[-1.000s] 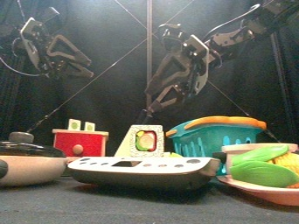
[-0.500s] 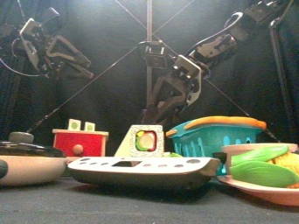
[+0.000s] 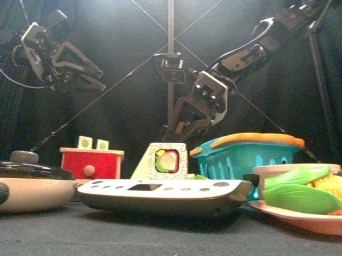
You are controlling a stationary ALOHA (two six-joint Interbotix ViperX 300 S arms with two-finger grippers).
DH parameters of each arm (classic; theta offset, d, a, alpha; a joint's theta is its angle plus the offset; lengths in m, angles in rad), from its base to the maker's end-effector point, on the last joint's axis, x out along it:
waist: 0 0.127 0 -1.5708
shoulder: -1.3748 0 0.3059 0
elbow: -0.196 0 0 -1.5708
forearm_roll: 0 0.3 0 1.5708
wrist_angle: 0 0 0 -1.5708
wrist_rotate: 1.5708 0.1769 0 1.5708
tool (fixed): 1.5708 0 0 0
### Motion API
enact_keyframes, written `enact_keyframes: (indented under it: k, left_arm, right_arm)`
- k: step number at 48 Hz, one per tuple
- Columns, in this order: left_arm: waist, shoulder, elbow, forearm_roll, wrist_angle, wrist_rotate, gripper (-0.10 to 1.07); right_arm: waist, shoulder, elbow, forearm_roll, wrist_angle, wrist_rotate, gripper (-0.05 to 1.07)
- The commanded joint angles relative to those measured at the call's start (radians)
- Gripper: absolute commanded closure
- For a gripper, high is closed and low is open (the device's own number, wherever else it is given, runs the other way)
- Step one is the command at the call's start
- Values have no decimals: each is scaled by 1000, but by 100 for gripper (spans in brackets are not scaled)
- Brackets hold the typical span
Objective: Grab white sushi pieces
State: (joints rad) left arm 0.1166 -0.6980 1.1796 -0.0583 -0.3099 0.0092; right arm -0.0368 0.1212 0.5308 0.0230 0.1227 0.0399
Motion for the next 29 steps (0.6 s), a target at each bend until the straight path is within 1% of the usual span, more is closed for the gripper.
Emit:
enact_keyframes:
  k: [1, 29]
  left_arm:
    - [2, 0, -11, 0, -9, 0, 14]
    - [2, 0, -6, -2, -9, 0, 14]
  right_arm:
    - [-2, -15, -25, 0, -3, 0, 0]
    - [-3, 8, -34, 0, -3, 0, 0]
